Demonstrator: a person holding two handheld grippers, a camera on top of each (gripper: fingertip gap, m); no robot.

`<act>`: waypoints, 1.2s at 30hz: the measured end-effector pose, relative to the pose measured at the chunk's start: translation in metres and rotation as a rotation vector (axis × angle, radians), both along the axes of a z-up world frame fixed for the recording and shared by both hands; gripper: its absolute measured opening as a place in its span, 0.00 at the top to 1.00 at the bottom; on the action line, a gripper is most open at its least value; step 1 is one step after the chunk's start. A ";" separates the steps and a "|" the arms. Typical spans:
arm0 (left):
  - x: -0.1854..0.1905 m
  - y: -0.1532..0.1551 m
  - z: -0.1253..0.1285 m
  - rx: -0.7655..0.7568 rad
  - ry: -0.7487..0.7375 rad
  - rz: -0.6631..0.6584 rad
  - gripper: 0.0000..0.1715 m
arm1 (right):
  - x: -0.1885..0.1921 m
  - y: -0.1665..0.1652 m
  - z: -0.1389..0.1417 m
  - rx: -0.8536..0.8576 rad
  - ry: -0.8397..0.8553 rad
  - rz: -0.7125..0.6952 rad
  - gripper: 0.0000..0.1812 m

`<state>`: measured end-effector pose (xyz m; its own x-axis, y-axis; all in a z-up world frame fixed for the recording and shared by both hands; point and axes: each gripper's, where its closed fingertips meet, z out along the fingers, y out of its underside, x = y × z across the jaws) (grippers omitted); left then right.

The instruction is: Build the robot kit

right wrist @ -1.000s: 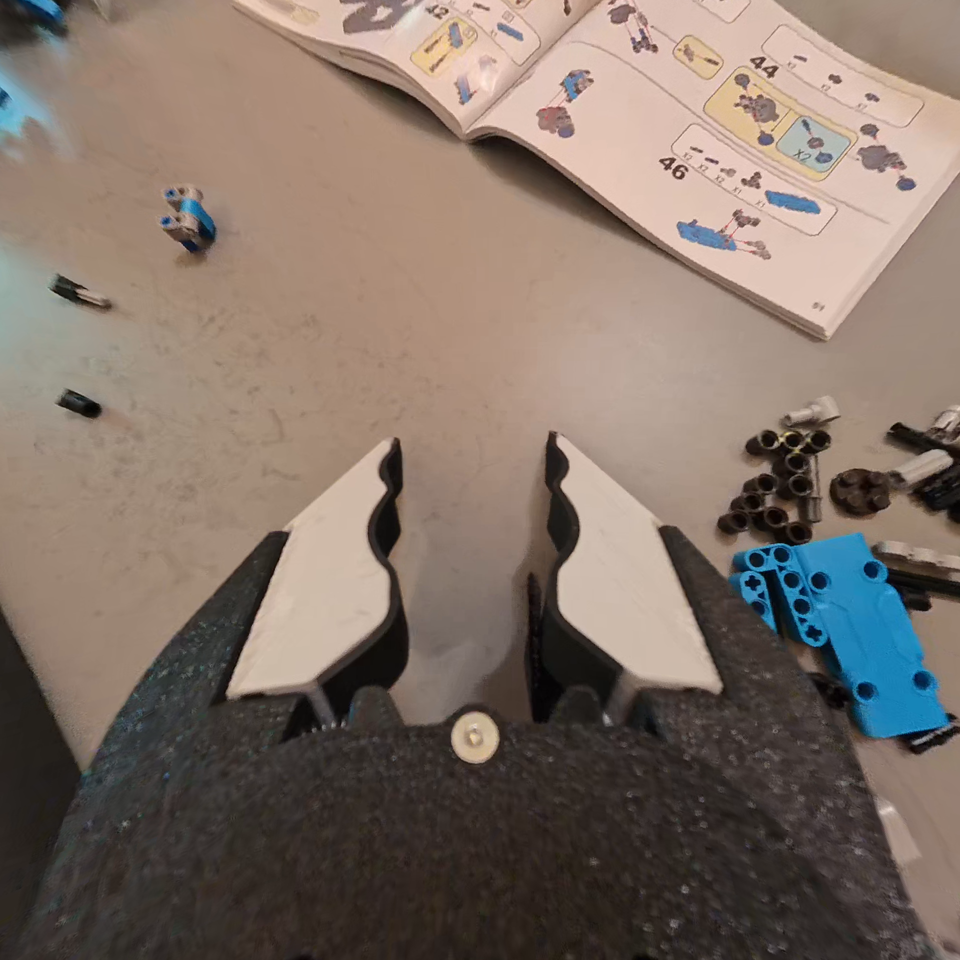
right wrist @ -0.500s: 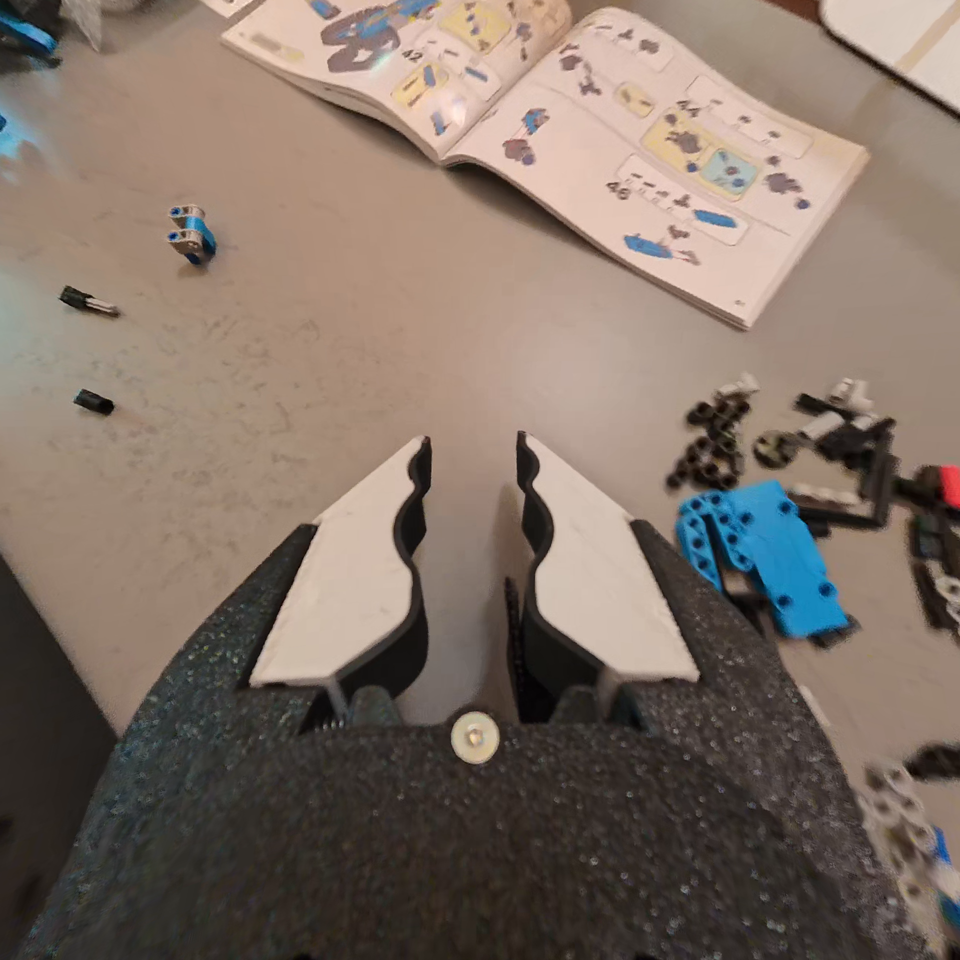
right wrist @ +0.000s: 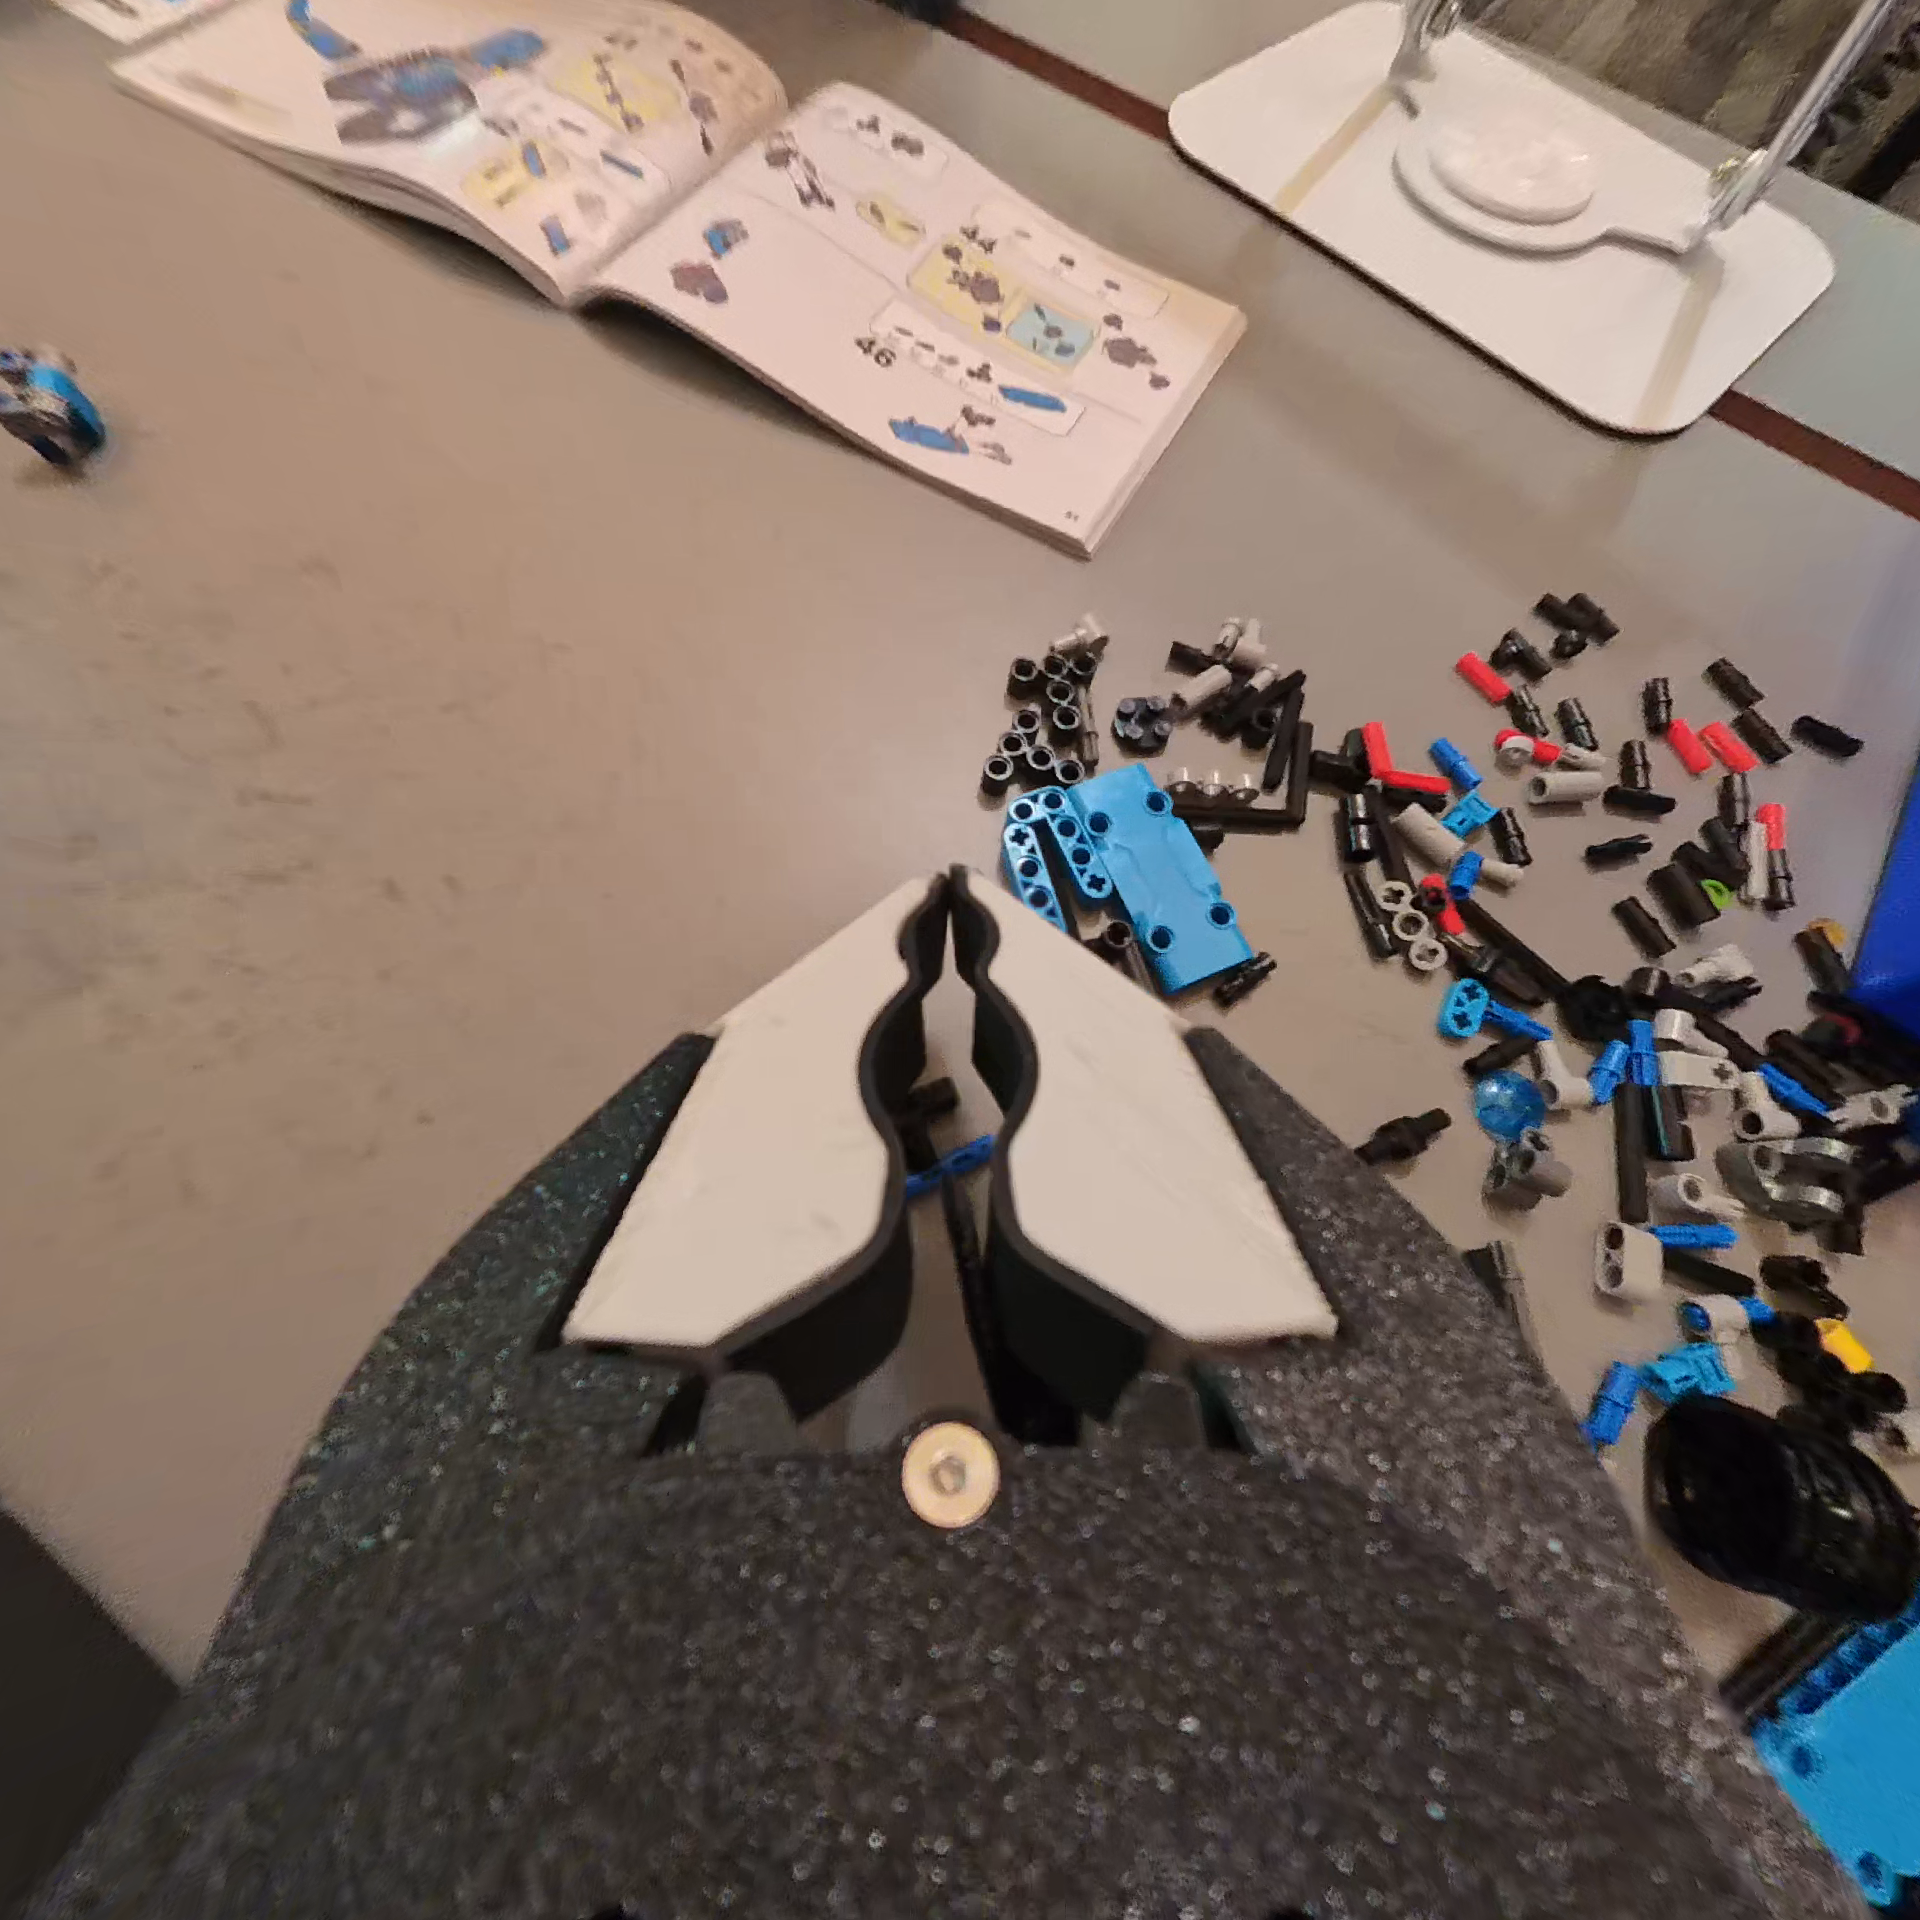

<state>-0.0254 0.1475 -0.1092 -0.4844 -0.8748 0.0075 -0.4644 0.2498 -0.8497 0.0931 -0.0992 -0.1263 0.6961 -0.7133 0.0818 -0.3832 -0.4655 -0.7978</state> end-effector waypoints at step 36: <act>-0.010 -0.003 0.000 -0.085 0.049 -0.057 1.00 | 0.023 -0.073 0.061 0.030 -0.323 -0.287 1.00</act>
